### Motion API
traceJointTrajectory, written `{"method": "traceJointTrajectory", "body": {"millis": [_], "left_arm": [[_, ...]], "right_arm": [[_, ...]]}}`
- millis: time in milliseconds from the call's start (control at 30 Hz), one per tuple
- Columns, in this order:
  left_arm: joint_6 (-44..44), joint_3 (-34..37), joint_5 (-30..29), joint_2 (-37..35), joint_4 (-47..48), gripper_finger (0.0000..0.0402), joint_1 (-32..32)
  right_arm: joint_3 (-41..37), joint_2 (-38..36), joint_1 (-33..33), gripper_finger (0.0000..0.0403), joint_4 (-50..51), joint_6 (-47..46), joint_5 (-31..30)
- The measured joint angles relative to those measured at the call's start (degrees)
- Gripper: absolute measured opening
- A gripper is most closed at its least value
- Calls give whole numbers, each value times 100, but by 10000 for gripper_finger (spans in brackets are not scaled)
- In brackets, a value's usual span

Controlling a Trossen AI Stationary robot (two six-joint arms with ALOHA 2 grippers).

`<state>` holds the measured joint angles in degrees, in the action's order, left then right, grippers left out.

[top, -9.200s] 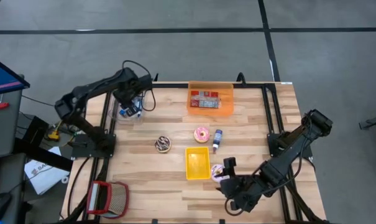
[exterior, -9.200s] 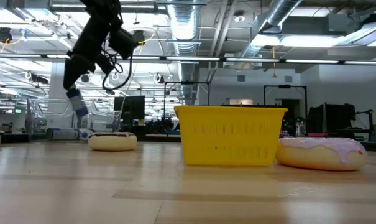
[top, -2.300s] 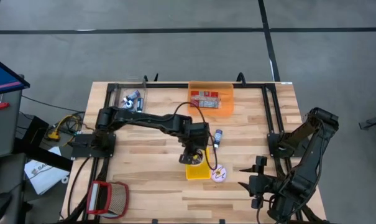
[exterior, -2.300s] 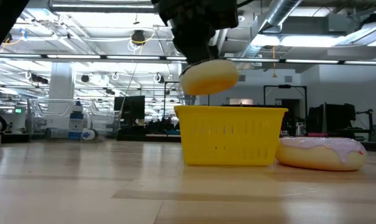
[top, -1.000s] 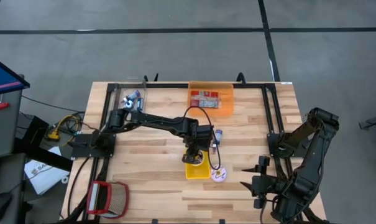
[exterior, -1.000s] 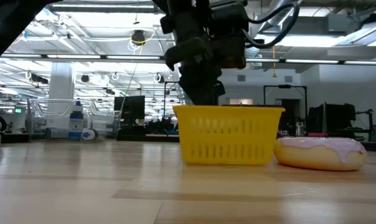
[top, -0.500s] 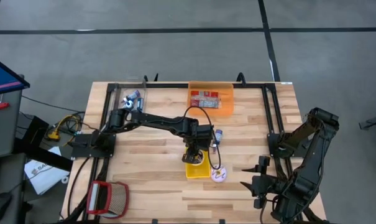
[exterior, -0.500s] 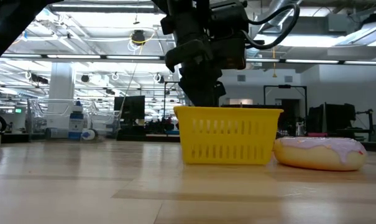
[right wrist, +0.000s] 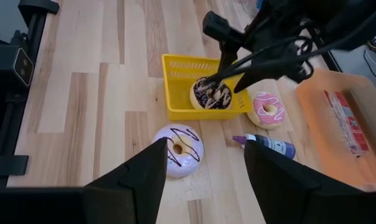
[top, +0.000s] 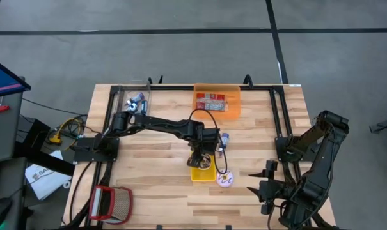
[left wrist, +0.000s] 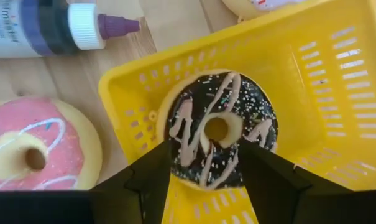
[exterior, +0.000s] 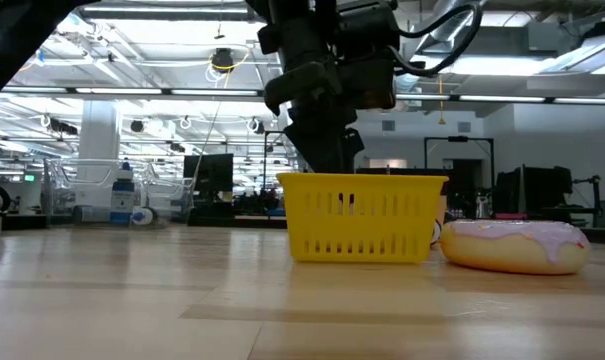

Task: Pick & Place Food Item
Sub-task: Put the purple donut into the yellow bin

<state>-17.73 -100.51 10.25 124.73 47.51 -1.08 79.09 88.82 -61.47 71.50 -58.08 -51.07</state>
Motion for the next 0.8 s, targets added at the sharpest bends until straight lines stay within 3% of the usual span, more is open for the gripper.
{"method": "traceJointTrajectory", "body": {"millis": [233, 467, 633, 800], "left_arm": [[-19, -7, -198, -561, 96, 177, -21], [295, 104, -857, -1792, 737, 176, -261], [838, 1185, -1496, -3171, 227, 173, -653], [1289, 2914, -2423, -4635, -1326, 168, -1417]], "right_arm": [[0, 0, 0, 207, -17, 0, 0], [-131, 66, -20, 207, -265, -25, -2], [-771, 70, 9, 207, -808, -150, -2], [-1465, 72, 306, 207, -1541, -561, 144]]}}
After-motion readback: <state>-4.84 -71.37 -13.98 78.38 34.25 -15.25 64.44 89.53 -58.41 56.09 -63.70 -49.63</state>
